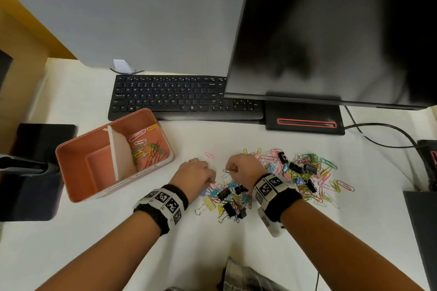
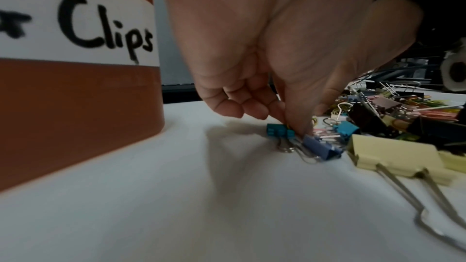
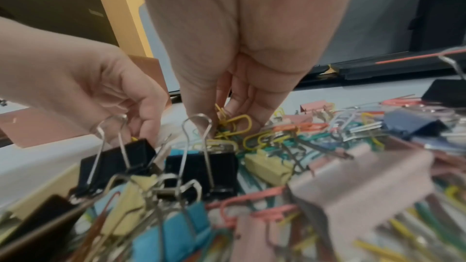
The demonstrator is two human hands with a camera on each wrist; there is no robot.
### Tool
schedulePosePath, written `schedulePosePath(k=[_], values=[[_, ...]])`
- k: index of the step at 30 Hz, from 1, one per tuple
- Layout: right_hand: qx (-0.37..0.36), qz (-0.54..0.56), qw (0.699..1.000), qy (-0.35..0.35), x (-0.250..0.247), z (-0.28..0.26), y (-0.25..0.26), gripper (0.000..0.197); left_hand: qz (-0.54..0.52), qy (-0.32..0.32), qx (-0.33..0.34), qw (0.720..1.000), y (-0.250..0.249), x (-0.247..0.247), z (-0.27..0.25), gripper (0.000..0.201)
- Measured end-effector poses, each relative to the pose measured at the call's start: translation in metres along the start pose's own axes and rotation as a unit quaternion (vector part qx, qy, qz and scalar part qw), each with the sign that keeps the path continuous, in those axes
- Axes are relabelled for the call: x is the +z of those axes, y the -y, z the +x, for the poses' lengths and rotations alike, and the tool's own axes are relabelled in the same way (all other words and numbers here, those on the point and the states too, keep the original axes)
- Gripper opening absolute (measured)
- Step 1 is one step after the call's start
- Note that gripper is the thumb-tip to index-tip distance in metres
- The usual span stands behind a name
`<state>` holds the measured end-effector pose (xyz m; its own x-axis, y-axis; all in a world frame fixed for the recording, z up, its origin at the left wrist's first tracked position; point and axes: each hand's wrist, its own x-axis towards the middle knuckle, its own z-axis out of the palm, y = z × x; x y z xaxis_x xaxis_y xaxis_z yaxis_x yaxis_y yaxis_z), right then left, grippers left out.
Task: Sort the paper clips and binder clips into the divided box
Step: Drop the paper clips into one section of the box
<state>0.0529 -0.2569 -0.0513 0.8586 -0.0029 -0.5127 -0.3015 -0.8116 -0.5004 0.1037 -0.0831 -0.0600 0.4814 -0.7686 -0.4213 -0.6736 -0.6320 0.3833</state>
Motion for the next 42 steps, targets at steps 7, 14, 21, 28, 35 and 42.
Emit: schedulePosePath(k=[7,14,21,28,35,42], values=[[-0.047,0.014,0.998,-0.046,-0.01,0.023,0.021,0.018,-0.006,-0.023,-0.065,0.998,0.004,0.003,-0.005,0.015],[-0.027,-0.029,0.999,0.001,0.006,0.046,0.042,0.024,-0.08,-0.078,-0.11,0.988,0.006,0.007,-0.011,0.009],[0.002,-0.075,0.996,0.039,0.008,0.042,0.044,0.027,-0.227,-0.187,-0.1,0.951,0.003,-0.005,-0.042,0.005],[-0.006,-0.09,0.994,0.066,0.005,0.021,0.046,0.023,-0.263,-0.324,-0.143,0.897,0.011,-0.045,-0.099,0.013],[-0.101,0.021,0.99,-0.094,-0.033,0.013,0.122,0.016,-0.284,-0.339,-0.278,0.853,0.057,-0.09,-0.109,0.01],[-0.148,0.07,0.981,-0.104,-0.027,0.026,0.167,0.03,-0.192,-0.361,-0.211,0.888,0.044,-0.087,-0.107,0.017]])
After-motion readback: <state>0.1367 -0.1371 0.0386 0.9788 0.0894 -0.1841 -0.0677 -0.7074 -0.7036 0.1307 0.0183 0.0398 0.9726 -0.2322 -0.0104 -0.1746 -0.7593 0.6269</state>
